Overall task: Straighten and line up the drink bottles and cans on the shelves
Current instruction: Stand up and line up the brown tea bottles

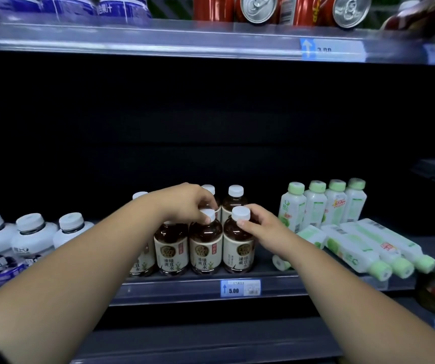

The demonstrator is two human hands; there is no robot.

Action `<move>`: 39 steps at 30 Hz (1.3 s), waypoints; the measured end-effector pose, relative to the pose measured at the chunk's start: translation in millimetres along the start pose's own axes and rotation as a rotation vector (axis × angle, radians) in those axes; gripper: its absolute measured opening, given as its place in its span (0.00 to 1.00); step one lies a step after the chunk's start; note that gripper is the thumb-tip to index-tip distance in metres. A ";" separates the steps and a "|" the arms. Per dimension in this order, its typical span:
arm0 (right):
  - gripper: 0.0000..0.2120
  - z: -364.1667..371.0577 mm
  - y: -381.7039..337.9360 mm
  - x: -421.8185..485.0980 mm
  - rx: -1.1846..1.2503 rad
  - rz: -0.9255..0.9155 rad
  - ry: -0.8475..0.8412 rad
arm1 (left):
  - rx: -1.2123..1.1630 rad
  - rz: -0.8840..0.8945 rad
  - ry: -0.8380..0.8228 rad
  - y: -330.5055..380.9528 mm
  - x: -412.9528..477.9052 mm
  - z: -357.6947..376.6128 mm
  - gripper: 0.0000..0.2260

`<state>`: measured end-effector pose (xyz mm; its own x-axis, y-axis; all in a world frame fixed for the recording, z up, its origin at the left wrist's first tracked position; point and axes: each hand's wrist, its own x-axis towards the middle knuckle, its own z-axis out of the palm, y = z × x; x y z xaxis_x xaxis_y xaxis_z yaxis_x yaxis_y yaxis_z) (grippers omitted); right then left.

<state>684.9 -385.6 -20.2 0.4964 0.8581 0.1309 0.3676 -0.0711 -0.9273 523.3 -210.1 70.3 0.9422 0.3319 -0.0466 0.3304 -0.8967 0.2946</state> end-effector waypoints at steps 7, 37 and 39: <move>0.10 -14.1 -12.1 44.3 0.084 -0.058 0.226 | -0.202 0.000 0.176 -11.1 17.7 -6.3 0.17; 0.06 -17.7 -13.4 77.0 0.140 0.089 0.006 | -0.215 -0.119 -0.063 -24.2 75.8 -5.6 0.13; 0.05 -17.0 -12.5 73.4 0.140 0.086 0.012 | -0.194 -0.118 -0.059 -23.2 73.9 -5.3 0.13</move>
<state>730.1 -330.3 7.0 0.5309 0.8458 0.0522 0.2101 -0.0716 -0.9751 585.0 -163.2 65.1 0.9011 0.4084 -0.1457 0.4271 -0.7778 0.4611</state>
